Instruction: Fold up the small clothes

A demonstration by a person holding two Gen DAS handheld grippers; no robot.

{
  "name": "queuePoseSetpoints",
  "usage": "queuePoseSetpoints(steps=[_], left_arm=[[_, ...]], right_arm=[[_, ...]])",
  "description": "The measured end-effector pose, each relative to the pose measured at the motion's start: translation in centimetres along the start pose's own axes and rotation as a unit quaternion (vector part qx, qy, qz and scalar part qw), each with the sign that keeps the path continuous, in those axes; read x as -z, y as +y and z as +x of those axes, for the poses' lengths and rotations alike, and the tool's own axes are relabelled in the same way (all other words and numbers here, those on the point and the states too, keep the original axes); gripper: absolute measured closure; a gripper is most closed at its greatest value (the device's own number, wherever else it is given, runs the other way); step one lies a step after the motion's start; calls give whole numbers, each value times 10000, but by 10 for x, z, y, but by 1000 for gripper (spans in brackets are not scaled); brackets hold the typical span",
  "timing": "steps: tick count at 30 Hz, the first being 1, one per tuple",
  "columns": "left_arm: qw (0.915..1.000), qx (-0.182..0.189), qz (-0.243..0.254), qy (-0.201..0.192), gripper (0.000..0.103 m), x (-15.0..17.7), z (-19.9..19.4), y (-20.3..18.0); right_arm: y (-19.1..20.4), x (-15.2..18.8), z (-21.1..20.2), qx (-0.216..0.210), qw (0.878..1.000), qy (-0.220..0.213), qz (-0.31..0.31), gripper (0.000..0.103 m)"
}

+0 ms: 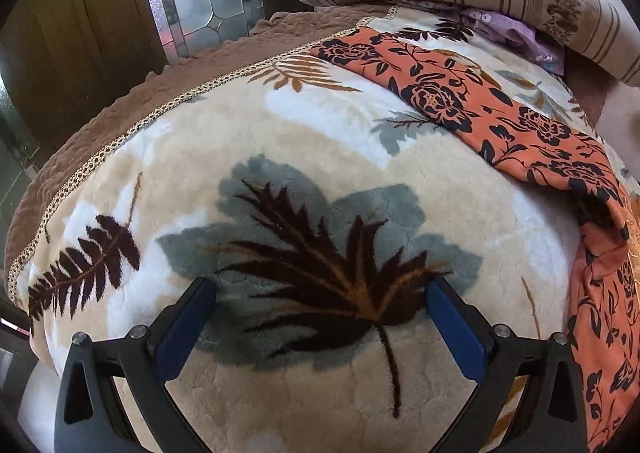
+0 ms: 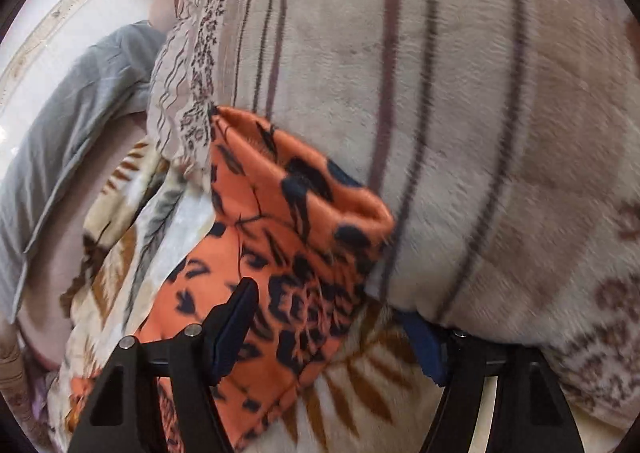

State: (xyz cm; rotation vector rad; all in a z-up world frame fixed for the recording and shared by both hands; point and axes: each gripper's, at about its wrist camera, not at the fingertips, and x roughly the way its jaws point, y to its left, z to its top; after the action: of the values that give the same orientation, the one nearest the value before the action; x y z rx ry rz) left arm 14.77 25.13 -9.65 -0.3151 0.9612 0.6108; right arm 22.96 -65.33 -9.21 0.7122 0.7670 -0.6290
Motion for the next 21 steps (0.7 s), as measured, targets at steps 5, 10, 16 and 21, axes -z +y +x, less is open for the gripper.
queuePoseSetpoints(steps=[5, 10, 16, 21], left_arm=[[10000, -54, 22, -58, 0, 3, -10, 2], [9999, -38, 31, -111, 0, 5, -14, 2], [9999, -52, 56, -122, 0, 4, -17, 2], [9999, -18, 105, -103, 0, 4, -18, 1]], right_arm=[[33, -3, -26, -201, 9978, -287, -571, 98], [126, 2, -122, -1264, 9761, -841, -1557, 98], [260, 85, -253, -3159, 9127, -963, -2406, 98], [340, 208, -271, -3965, 8788, -174, -2648, 97]])
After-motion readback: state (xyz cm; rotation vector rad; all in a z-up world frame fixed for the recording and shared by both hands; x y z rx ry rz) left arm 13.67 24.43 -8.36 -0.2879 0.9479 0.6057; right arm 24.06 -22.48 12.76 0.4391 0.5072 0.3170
